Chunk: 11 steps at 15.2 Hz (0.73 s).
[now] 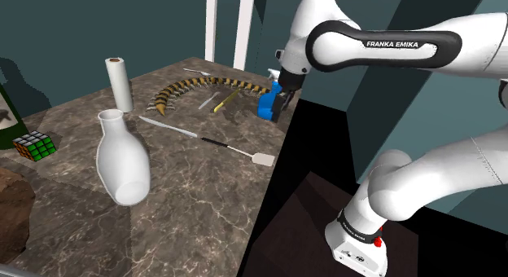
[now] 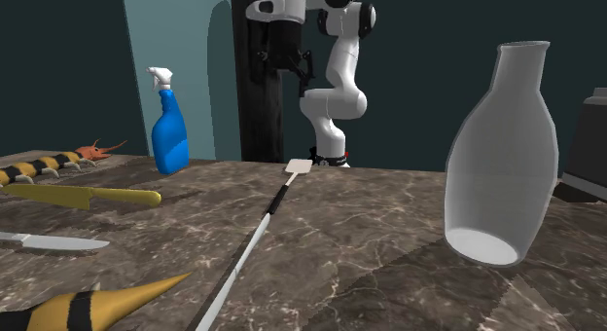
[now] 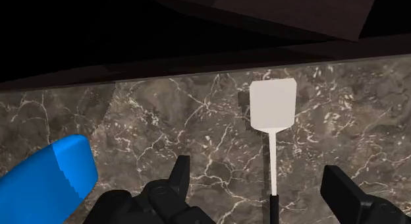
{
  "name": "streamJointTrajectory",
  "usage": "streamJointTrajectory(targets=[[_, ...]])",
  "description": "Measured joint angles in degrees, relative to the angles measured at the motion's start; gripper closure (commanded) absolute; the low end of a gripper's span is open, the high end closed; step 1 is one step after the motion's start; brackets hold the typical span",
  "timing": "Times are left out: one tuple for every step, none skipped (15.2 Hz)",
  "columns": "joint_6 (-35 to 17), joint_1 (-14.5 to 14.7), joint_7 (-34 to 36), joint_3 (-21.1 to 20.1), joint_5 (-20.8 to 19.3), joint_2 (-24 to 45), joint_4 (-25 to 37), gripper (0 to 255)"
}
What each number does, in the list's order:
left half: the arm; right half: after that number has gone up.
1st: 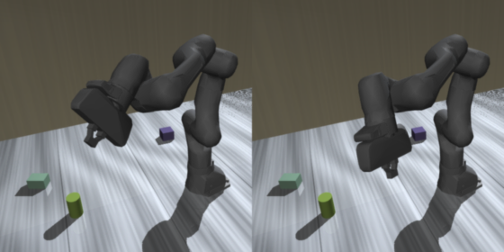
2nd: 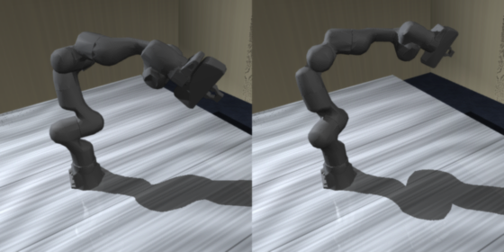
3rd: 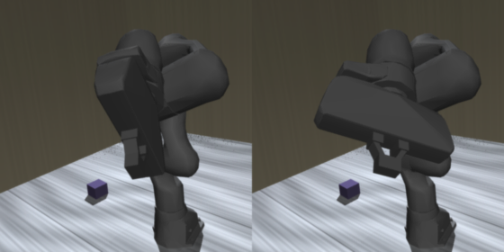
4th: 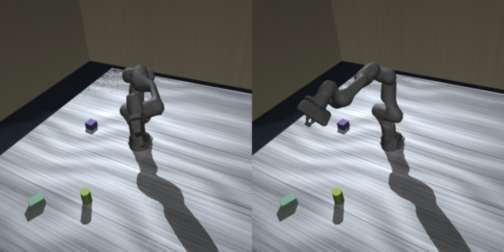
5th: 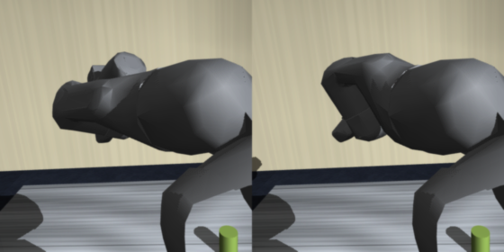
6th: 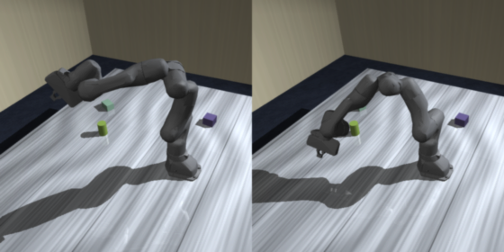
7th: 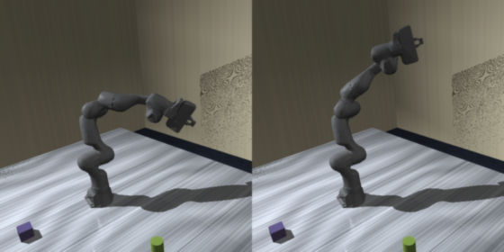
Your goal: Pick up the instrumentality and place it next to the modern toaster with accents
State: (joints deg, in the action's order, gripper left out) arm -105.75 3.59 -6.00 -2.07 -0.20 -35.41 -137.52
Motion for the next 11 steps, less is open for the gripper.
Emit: streamJointTrajectory(targets=[[-1.7, 0.3, -0.1, -0.2, 0.2, 1.2, -0.5, 0], [-3.4, 0.5, -0.3, -0.3, 0.4, 2.8, -0.5, 0], [-5.1, 0.9, -0.1, -0.8, 0.7, 4.7, -0.4, 0], [-6.9, 1.1, -0.3, -0.9, 0.8, 6.6, -0.3, 0], [-8.5, 1.4, -0.4, -1.1, 1.0, 8.3, -0.2, 0], [-10.3, 1.7, -0.4, -1.5, 1.2, 10.0, -0.3, 0], [-12.1, 2.0, -0.5, -1.8, 1.4, 11.9, -0.2, 0], [-13.8, 2.4, -0.4, -2.1, 1.6, 13.9, 0.2, 0], [-15.1, 2.7, -0.4, -2.4, 1.8, 15.1, 0.1, 0], [-16.8, 2.8, -0.6, -2.6, 1.8, 17.6, 0.9, 0], [-17.7, 3.2, -0.5, -3.0, 1.9, 19.4, 1.8, 0]])
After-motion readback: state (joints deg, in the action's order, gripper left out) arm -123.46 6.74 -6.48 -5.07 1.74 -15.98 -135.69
